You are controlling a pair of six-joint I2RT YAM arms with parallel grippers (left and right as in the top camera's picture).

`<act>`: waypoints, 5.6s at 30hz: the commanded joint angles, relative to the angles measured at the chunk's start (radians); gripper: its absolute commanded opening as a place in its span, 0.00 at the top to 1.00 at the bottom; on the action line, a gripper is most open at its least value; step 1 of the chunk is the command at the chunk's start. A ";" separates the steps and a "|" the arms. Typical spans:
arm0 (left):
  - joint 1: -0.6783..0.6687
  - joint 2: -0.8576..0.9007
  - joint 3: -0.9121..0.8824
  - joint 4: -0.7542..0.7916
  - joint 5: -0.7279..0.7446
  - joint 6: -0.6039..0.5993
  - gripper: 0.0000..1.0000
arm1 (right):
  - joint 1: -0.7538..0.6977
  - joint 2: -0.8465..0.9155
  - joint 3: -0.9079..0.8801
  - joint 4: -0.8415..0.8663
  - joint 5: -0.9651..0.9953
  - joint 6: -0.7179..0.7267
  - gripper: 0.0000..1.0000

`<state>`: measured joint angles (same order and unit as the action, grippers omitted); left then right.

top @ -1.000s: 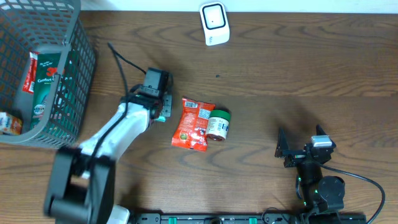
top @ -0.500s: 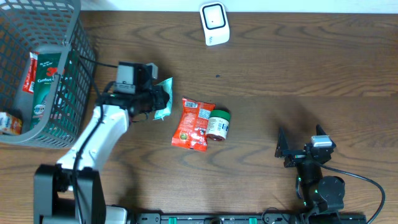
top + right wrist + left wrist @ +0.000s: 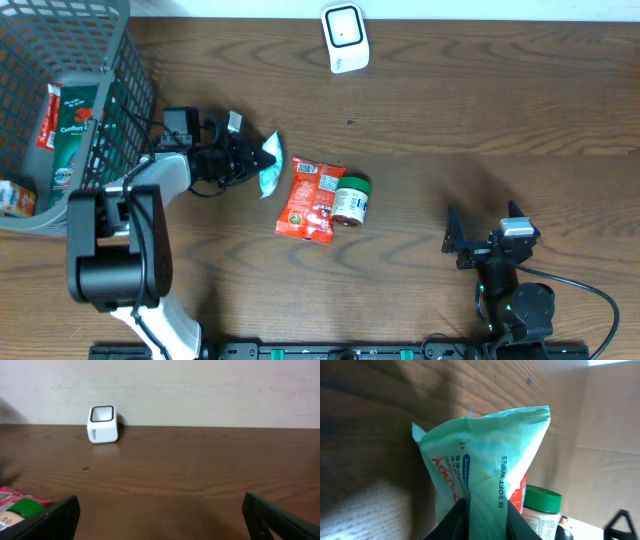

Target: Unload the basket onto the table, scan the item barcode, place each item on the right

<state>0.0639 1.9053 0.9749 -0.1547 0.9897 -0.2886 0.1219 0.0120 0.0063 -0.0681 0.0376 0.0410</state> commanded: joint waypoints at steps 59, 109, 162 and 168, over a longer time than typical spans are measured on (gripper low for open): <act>-0.140 -0.293 -0.002 -0.106 -0.743 0.124 0.93 | -0.004 -0.005 -0.001 -0.004 0.002 -0.008 0.01; -0.227 -0.205 -0.002 -0.084 -1.110 0.150 0.83 | -0.004 -0.005 -0.001 -0.003 0.002 -0.008 0.01; -0.033 -0.531 0.691 -0.626 -1.086 0.119 0.25 | -0.004 -0.005 -0.001 -0.004 0.002 -0.008 0.01; 0.176 -0.519 0.727 -0.580 -1.089 0.119 0.21 | -0.004 -0.005 -0.001 -0.004 0.002 -0.008 0.01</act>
<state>0.1513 1.3628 1.6985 -0.7395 -0.0681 -0.1822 0.1219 0.0120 0.0063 -0.0681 0.0376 0.0410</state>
